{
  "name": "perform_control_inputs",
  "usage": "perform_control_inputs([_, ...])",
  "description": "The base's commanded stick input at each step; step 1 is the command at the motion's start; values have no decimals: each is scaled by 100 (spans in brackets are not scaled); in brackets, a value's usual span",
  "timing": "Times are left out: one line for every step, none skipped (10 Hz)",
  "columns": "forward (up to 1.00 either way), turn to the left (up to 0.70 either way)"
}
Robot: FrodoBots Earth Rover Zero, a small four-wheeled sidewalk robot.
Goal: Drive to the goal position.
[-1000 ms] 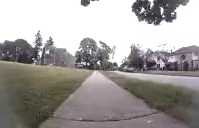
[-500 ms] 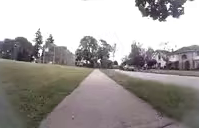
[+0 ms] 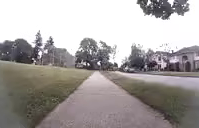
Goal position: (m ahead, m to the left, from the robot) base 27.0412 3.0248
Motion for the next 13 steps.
perform_control_inputs([70,0])
perform_control_inputs([70,-22])
perform_control_inputs([70,-35])
perform_control_inputs([70,-35])
perform_control_inputs([70,-14])
perform_control_inputs([70,0])
perform_control_inputs([70,0])
perform_control_inputs([70,0])
perform_control_inputs([70,0])
perform_control_inputs([70,0])
perform_control_inputs([70,0])
perform_control_inputs([70,0])
perform_control_inputs([70,0])
